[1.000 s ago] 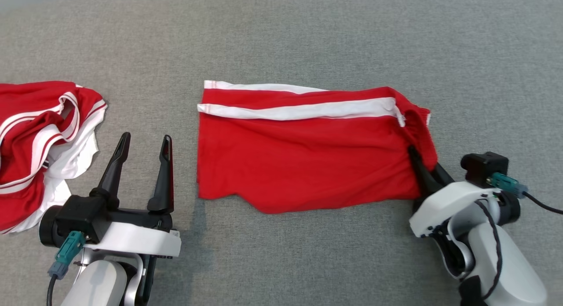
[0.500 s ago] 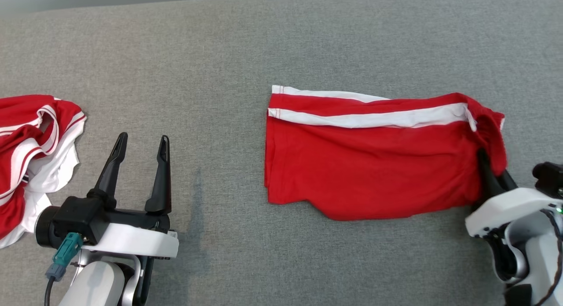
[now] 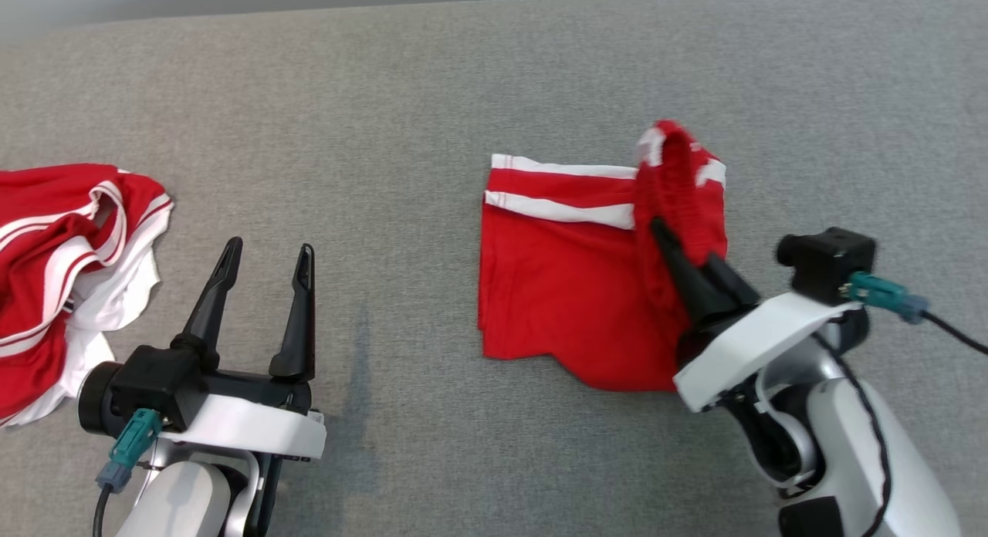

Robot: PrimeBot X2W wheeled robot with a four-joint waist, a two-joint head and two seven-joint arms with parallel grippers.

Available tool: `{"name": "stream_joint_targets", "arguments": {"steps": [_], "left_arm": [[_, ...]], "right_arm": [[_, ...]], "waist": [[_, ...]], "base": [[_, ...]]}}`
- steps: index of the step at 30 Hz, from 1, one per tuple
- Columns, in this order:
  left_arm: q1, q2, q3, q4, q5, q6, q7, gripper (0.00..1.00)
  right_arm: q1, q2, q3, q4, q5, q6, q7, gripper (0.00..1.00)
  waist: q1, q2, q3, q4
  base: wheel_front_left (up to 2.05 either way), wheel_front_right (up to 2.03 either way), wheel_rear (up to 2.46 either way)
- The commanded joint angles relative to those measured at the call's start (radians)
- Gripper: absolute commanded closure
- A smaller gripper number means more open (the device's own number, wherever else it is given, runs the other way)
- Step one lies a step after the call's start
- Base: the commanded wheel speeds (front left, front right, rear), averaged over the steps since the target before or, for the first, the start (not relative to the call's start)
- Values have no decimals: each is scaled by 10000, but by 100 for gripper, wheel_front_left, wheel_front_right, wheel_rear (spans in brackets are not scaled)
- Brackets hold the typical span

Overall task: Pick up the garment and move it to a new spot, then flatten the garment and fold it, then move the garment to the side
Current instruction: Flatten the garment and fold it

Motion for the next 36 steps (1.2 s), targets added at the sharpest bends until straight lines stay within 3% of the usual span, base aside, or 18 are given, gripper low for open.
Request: {"name": "stream_joint_targets", "arguments": {"steps": [1,6,14,15,16,17,27,31,36], "left_arm": [[-96,14,-2,20,8,-19,-20,0],[-223,-95,-110,116,0,-90,-57,0],[-363,-248,-175,295,17,-203,-104,0],[-382,-262,-181,320,26,-220,-93,0],[-403,-282,-187,339,33,-241,-101,0],[-429,-299,-193,360,40,-264,-107,0],[-404,-343,-93,518,115,-308,-147,0],[-274,-345,-10,522,125,-246,-156,0],[-135,-254,160,483,60,-167,-153,0]], "right_arm": [[-101,3,199,6,79,1,47,100],[-480,30,925,669,-183,-1,-117,100],[-1150,24,1985,1958,500,1,-799,97],[-1228,29,2092,2078,613,1,-927,70],[-1321,44,2248,2174,690,1,-1092,19],[-1387,38,2332,2305,725,1,-1208,0],[-1553,36,3027,2413,1140,1,-2133,0],[-1259,4,2550,2070,530,1,-2685,0],[-566,-124,1160,1338,-295,1,-2990,0]], "waist": [[0,0,29,135],[0,0,127,471],[0,0,289,755],[0,0,309,768],[0,0,328,778],[0,0,342,782],[0,0,250,658],[0,0,127,496],[0,0,-107,267]], "base": [[0,0,0],[0,0,0],[0,0,0],[0,0,0],[0,0,0],[0,0,0],[0,0,0],[0,0,0],[0,0,0]]}}
